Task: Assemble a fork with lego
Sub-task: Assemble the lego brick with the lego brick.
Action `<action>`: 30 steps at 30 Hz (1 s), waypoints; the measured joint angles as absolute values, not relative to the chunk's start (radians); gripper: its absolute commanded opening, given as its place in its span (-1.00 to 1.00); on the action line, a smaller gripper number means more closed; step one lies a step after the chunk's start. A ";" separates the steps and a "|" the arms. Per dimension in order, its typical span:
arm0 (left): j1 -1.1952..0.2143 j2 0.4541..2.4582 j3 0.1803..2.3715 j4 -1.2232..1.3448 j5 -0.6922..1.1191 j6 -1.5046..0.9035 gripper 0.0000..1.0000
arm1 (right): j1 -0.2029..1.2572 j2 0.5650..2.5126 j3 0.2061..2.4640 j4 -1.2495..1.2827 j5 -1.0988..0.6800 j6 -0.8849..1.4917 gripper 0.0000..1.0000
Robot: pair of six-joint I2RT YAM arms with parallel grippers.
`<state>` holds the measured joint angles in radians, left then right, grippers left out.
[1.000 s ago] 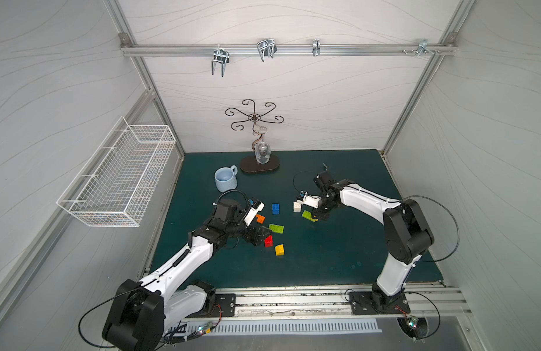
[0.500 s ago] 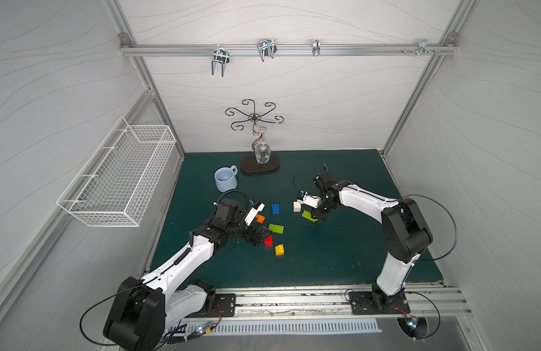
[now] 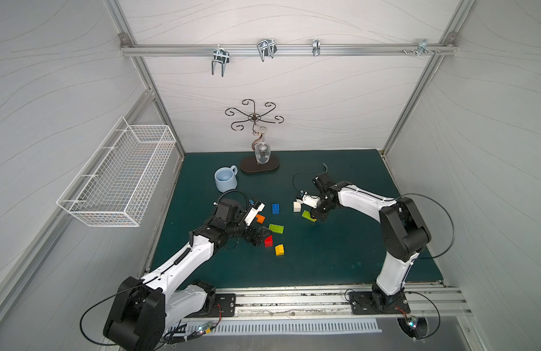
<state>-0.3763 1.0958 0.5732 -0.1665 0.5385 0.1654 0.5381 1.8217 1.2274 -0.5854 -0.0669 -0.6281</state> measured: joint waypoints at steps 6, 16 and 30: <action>-0.376 1.096 0.573 -0.167 0.538 0.166 0.99 | 0.538 1.825 1.222 -0.571 -0.067 -0.624 -1.00; -0.377 1.096 0.573 -0.167 0.538 0.169 0.99 | 0.533 1.831 1.219 -0.565 -0.065 -0.641 -1.00; -0.381 1.096 0.573 -0.167 0.538 0.169 0.99 | 0.529 1.888 1.290 -0.647 -0.087 -0.709 -1.00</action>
